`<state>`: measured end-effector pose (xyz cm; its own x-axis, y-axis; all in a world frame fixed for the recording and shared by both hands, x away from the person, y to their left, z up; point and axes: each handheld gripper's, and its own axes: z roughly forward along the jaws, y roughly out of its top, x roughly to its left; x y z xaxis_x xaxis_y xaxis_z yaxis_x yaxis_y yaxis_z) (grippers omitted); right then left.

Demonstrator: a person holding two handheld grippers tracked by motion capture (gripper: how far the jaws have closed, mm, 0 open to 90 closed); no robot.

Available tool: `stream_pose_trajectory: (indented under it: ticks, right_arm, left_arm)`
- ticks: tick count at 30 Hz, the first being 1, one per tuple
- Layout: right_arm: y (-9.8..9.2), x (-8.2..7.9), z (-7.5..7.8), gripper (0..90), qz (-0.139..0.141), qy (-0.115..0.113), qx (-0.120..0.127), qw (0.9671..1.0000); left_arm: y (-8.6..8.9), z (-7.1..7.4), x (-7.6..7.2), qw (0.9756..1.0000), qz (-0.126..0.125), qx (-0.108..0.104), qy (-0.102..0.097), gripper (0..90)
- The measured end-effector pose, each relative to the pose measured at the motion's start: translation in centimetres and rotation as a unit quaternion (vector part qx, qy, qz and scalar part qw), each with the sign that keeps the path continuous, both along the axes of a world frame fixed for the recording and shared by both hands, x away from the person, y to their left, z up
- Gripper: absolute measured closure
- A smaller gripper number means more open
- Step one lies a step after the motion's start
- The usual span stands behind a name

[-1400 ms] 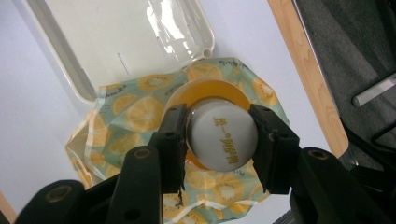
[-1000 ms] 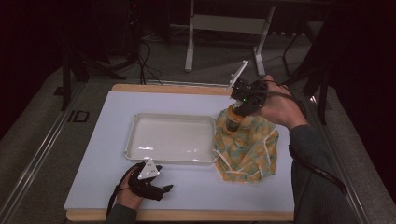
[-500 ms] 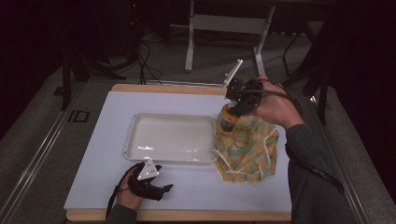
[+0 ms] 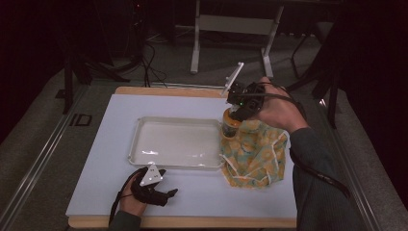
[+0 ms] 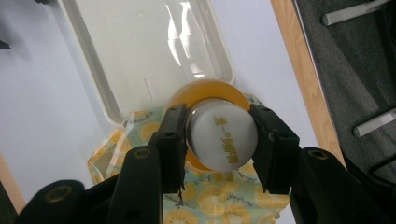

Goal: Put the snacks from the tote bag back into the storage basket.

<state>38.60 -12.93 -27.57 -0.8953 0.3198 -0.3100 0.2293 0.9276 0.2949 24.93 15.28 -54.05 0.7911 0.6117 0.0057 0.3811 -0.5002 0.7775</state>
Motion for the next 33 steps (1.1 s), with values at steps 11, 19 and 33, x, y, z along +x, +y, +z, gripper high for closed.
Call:
stream_pose_trajectory:
  ticks: [11, 19, 33]
  right_arm:
    - [0.6, -0.1, -0.4, 58.7, 0.01, 0.002, 0.003, 0.9999]
    - [1.3, -0.2, -0.8, 58.7, 0.018, 0.006, 0.006, 0.9998]
    - [2.5, -0.7, -1.4, 58.7, 0.036, 0.01, 0.007, 0.9993]
  left_arm:
    - [-0.1, 0.0, -0.1, 1.0, 0.003, 0.002, -0.005, 18.6]
    - [-0.1, 0.0, -0.1, 1.0, 0.003, 0.003, -0.006, 18.6]
    - [-0.1, 0.0, 0.0, 1.0, 0.0, 0.007, -0.005, 18.6]
